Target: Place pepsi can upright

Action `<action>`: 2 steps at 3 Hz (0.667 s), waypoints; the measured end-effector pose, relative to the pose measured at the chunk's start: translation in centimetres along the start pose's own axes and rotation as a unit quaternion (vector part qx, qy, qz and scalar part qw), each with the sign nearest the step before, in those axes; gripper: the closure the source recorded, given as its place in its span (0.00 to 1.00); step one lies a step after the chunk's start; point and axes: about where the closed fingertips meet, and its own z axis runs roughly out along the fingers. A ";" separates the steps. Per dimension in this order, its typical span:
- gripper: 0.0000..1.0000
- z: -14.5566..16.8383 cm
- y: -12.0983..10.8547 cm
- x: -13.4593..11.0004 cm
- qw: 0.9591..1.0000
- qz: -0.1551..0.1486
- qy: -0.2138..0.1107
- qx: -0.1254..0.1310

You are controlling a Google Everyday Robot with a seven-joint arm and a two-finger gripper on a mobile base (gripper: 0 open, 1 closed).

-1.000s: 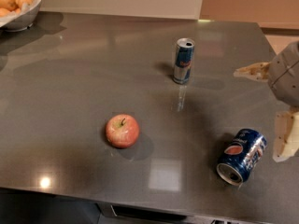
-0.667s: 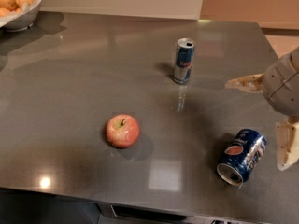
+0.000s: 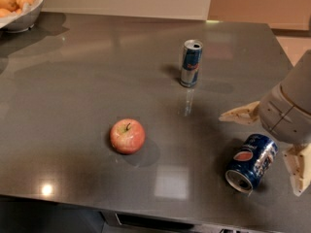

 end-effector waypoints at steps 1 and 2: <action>0.00 1.5 0.9 -0.5 0.999 -0.038 0.000 -0.022; 0.00 2.3 1.5 -0.9 0.997 -0.058 0.002 -0.040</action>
Offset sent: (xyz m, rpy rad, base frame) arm -0.0256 0.0032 -0.0367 -0.0833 0.0937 0.1784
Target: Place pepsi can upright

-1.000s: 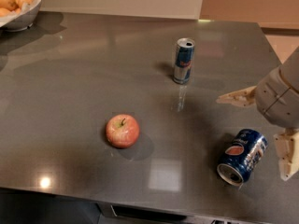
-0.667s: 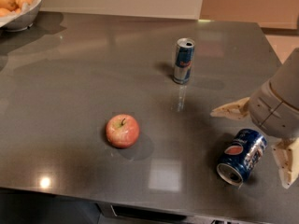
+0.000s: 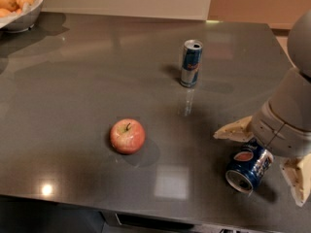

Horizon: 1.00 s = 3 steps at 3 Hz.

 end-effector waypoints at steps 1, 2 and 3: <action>0.00 0.7 0.3 -0.4 1.000 -0.015 0.001 -0.018; 0.18 1.0 0.3 -0.5 0.999 -0.020 -0.003 -0.027; 0.42 1.0 0.1 -0.5 0.999 -0.022 -0.007 -0.030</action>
Offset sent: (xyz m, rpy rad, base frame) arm -0.0087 0.0026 -0.0144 -0.0409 0.0851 0.0602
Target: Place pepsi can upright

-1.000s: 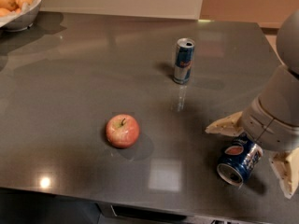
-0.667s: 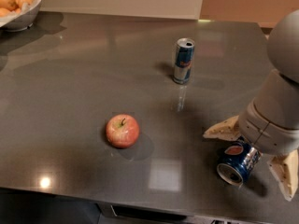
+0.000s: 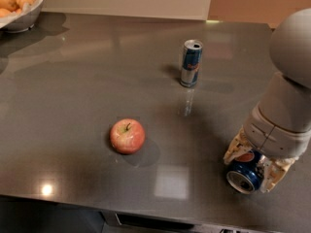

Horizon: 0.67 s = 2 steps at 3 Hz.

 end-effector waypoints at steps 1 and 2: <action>0.65 -0.5 -0.4 0.0 1.000 0.018 -0.005 0.013; 0.88 -2.3 -0.8 -0.4 0.997 0.062 -0.031 0.043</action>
Offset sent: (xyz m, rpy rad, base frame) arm 0.0074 0.0156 0.0511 0.2043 0.0080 -0.2614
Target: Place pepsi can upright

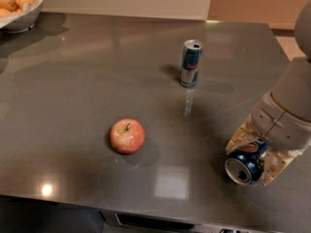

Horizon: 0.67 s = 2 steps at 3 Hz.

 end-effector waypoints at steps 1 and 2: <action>1.00 -2.7 -0.9 -0.9 0.996 0.059 -0.050 0.048; 1.00 -4.7 -2.2 -1.6 0.982 0.114 -0.122 0.086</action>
Offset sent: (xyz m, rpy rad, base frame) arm 0.0219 0.0275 0.0801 0.5146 0.1438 -0.3858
